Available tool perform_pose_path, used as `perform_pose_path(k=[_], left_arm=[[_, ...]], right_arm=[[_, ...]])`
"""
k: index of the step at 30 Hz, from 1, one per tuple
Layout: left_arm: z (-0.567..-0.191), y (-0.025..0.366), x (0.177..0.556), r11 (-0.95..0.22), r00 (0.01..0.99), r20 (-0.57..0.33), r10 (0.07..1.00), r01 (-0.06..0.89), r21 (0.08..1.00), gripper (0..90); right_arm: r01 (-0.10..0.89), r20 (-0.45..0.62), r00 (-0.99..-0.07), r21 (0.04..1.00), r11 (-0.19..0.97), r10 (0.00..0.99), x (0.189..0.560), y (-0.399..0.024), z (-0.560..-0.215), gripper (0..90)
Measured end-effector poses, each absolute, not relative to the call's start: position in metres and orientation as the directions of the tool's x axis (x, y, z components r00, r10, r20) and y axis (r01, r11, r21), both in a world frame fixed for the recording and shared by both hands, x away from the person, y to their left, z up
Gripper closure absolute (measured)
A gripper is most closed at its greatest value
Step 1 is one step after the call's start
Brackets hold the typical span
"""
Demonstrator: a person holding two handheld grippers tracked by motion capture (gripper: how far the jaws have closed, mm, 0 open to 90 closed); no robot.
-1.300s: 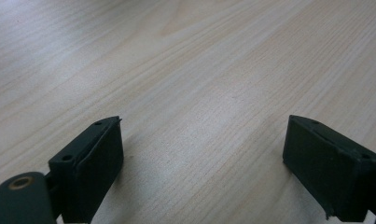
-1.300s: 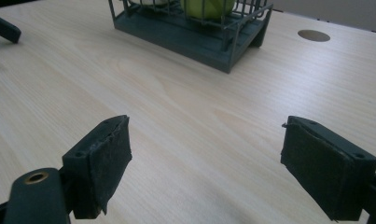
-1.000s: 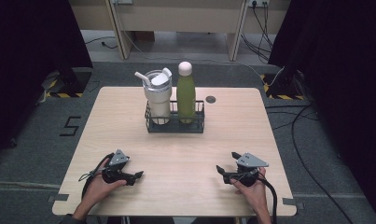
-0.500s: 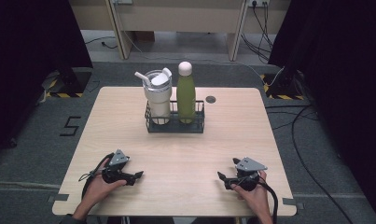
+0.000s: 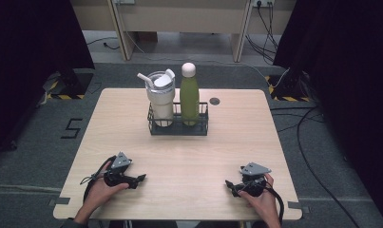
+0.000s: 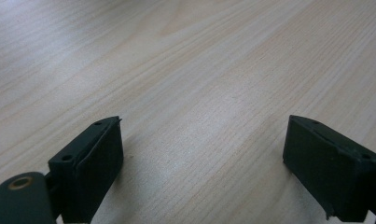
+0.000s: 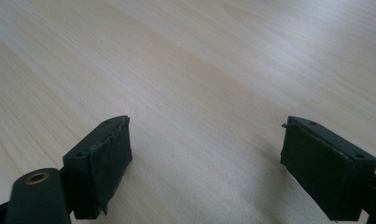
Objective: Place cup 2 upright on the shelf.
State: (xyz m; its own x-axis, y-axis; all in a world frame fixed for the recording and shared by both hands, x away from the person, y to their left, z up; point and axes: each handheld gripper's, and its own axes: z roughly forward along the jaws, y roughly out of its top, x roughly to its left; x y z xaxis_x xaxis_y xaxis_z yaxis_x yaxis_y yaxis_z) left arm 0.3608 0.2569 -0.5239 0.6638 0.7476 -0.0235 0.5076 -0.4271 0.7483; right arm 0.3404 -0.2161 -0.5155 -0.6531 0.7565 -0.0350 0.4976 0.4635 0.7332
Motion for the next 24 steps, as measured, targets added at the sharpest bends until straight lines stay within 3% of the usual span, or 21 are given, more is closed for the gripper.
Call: perform_pose_path(k=[24], left_arm=[[-0.5241, 0.2567, 0.3609, -0.426, 0.662, -0.022, 0.749, 0.508, 0.749, 11.1]], right_arm=[[0.55, 0.0, -0.643, 0.695, 0.462, 0.766, 0.3416, -0.2155, -0.518, 0.4]])
